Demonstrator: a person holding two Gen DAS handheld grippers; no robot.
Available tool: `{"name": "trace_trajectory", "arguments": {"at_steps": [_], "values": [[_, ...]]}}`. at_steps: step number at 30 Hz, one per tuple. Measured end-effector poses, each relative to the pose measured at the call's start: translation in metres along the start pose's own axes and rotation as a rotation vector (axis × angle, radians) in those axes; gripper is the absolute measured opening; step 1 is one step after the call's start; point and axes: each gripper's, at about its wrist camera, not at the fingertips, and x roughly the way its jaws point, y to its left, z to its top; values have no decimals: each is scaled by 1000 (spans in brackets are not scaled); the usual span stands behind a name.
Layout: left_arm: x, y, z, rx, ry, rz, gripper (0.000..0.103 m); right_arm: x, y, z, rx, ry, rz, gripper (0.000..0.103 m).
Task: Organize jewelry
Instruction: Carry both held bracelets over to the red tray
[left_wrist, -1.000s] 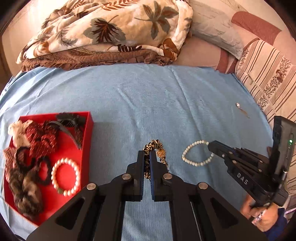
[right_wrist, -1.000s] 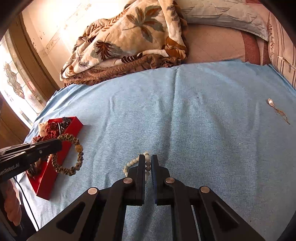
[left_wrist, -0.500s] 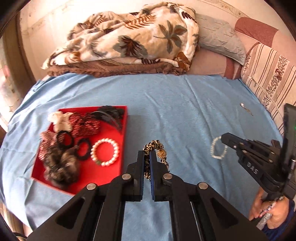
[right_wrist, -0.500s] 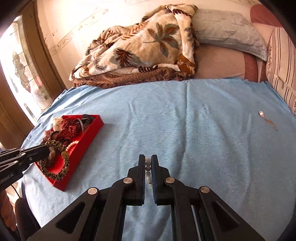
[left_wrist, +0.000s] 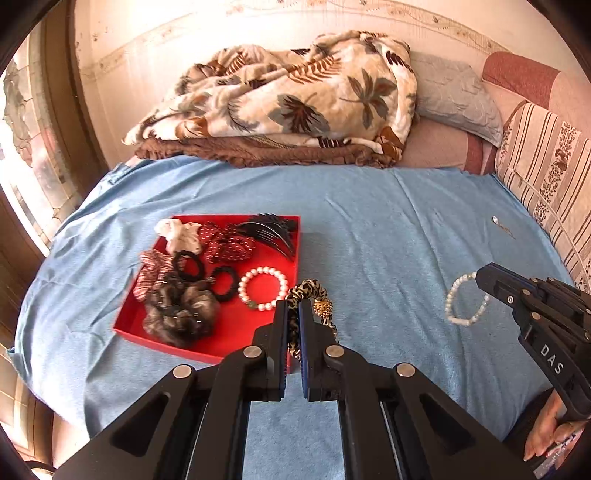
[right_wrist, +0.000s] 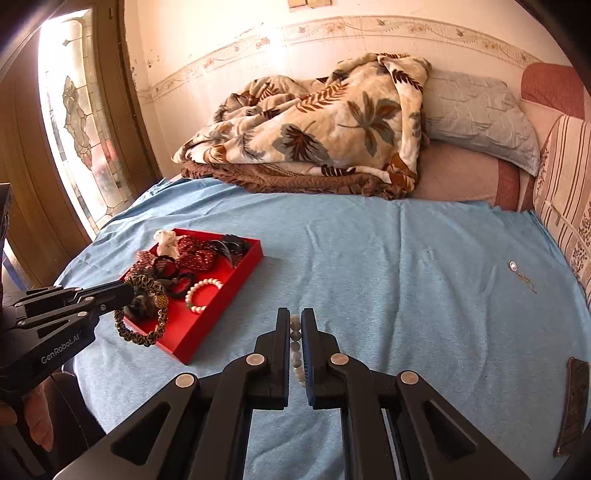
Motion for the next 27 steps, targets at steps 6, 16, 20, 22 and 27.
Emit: {"name": "trace_trajectory", "arguments": {"at_steps": [6, 16, 20, 22, 27], "values": [[-26, 11, -3, -11, -51, 21, 5, -19, 26, 2, -42, -19, 8, 7], [-52, 30, -6, -45, -108, 26, 5, -38, 66, 10, -121, -43, 14, 7], [-57, 39, -7, -62, -119, 28, 5, -42, 80, 12, -147, -49, 16, 7], [-59, 43, -7, -74, -124, 30, 5, -44, 86, 13, -156, -52, 17, 7], [-62, 57, -10, -104, -127, 32, 5, -46, 99, 18, -178, -56, 22, 7]]}}
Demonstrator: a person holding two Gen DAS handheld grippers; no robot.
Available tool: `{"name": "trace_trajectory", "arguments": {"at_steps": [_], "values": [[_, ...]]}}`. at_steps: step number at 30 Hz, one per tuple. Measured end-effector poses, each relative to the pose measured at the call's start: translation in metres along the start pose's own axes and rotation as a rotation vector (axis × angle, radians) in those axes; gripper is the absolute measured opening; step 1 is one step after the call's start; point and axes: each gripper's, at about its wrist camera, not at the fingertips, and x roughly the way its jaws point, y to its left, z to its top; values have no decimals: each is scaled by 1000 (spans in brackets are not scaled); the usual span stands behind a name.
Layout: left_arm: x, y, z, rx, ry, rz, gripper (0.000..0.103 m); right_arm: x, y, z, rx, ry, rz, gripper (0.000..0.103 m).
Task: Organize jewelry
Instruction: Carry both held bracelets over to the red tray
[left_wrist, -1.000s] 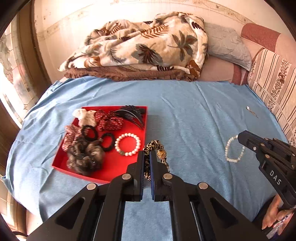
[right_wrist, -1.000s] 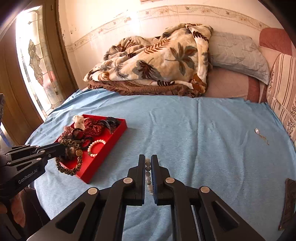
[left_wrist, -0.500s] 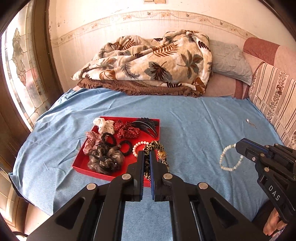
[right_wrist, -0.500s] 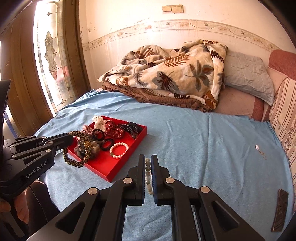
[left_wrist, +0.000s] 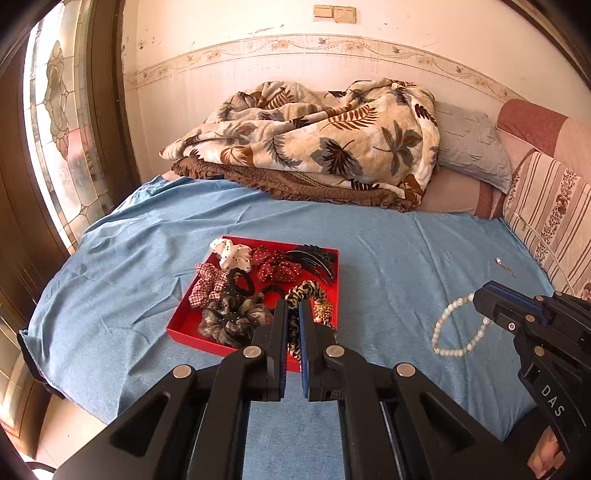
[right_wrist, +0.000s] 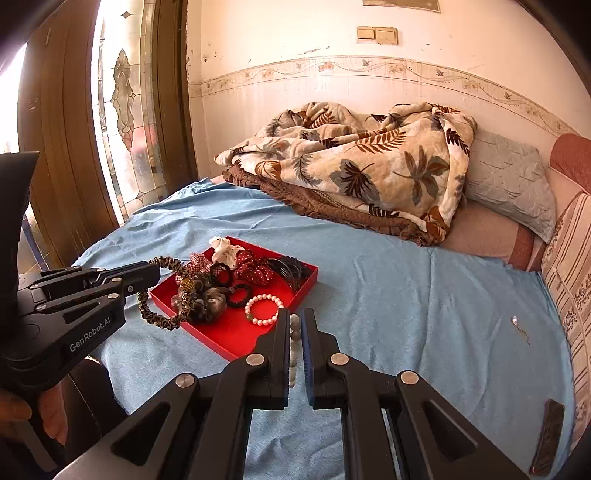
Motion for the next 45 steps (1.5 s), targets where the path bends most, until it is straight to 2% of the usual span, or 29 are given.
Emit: {"name": "trace_trajectory", "arguments": {"at_steps": [13, 26, 37, 45], "values": [[8, 27, -4, -52, 23, 4, 5, 9, 24, 13, -33, 14, 33, 7], [38, 51, -10, -97, 77, 6, 5, 37, 33, 20, -44, 54, 63, 7], [62, 105, -8, -196, 122, -3, 5, 62, 23, 22, -6, 91, 95, 7], [85, 123, 1, -272, 142, -102, 5, 80, 12, 21, 41, 116, 125, 7]]}}
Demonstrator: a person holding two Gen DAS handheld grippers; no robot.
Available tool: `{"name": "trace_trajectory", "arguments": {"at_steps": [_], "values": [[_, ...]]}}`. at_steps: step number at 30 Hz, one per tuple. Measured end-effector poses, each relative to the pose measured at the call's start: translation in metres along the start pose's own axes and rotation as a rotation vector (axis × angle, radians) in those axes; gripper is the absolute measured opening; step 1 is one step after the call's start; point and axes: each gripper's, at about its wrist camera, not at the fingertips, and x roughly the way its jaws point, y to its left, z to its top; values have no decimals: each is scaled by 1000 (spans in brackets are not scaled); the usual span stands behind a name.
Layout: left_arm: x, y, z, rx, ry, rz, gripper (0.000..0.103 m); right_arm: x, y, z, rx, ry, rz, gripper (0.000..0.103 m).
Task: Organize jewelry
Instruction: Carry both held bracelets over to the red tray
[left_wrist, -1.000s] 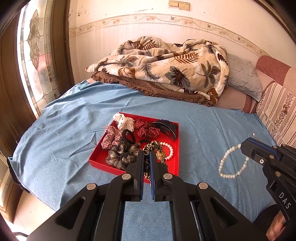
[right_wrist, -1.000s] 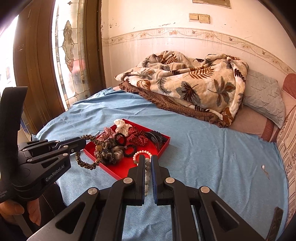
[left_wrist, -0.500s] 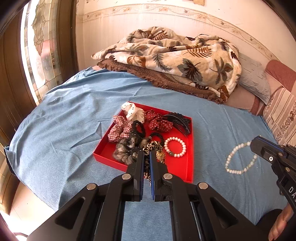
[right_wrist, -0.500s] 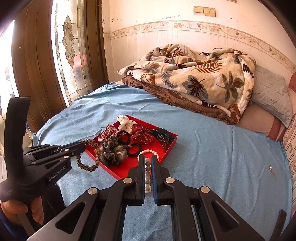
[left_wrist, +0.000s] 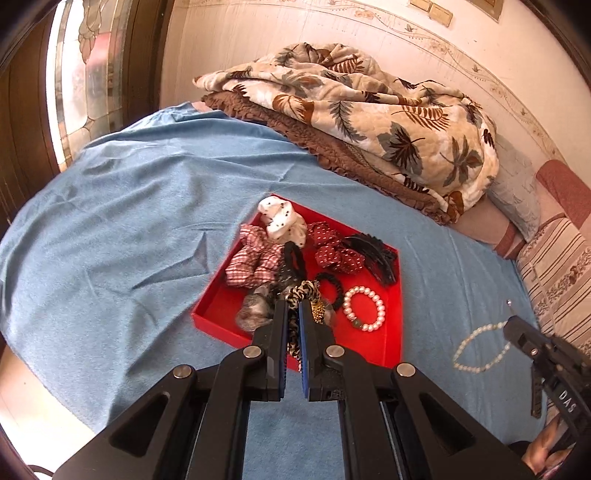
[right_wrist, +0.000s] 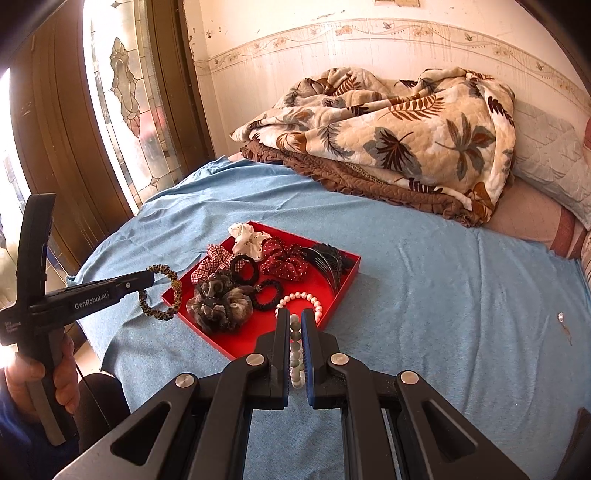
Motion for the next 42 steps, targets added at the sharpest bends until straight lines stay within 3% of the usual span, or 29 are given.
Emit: {"name": "trace_trajectory", "arguments": {"at_steps": [5, 11, 16, 25, 31, 42], "values": [[19, -16, 4, 14, 26, -75, 5, 11, -7, 0, 20, 17, 11, 7], [51, -39, -2, 72, 70, -110, 5, 29, -21, 6, 77, 40, 31, 7], [74, -41, -12, 59, 114, -135, 5, 45, -25, 13, 112, 65, 56, 7], [89, -40, -21, 80, 145, -127, 5, 81, -10, 23, 117, 105, 93, 7], [97, -41, -29, 82, 171, -163, 5, 107, -2, 25, 139, 152, 133, 7], [112, -35, -39, 51, 231, -167, 5, 150, -9, 3, 182, 277, 116, 7]]}}
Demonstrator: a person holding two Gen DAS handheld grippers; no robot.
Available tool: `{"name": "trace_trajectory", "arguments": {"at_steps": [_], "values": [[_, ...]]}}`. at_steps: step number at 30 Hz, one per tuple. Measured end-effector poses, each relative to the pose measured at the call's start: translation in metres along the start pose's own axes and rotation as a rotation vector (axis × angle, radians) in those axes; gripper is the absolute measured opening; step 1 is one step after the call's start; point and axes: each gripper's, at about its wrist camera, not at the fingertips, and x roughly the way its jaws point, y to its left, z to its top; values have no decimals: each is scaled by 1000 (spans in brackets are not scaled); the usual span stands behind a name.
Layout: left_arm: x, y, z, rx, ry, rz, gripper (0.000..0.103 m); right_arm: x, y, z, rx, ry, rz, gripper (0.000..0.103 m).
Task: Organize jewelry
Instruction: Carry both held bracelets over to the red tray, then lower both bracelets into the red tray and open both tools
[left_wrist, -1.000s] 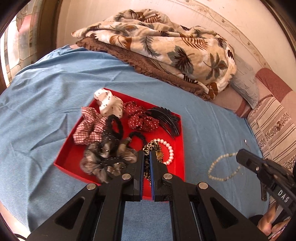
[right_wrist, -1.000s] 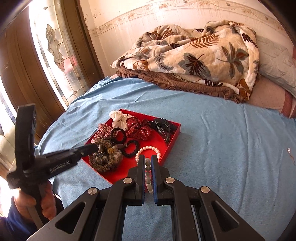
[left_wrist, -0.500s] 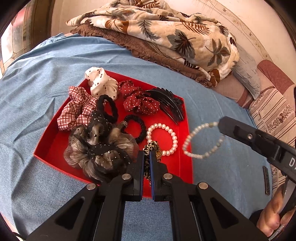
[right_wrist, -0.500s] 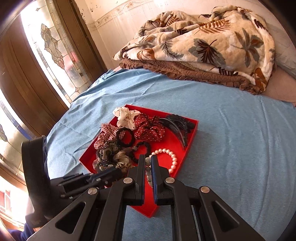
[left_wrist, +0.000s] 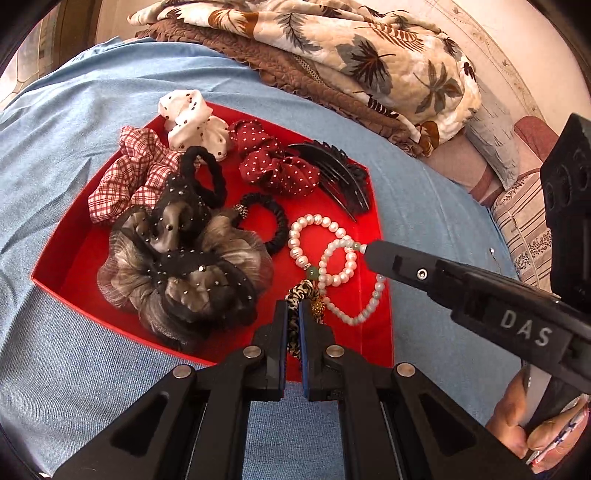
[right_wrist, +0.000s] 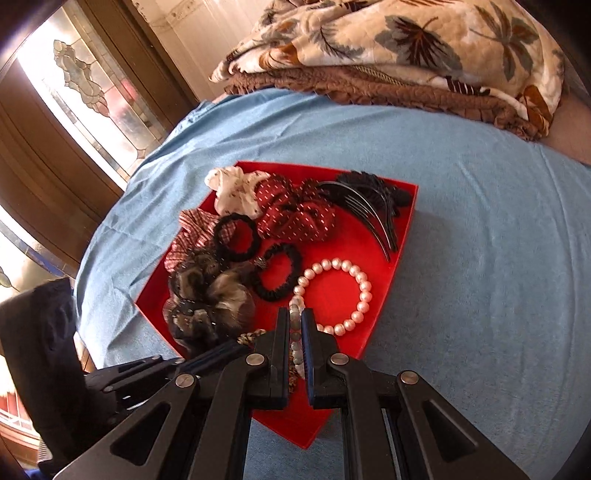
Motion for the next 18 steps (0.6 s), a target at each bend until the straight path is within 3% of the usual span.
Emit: {"name": "trace_trajectory", "arguments": {"at_steps": [7, 18], "values": [[0, 1, -5, 9, -1, 59, 5, 10, 0, -4, -50, 28, -88, 7], [2, -5, -8, 40, -15, 131, 5, 32, 5, -4, -100, 81, -133, 7]]}}
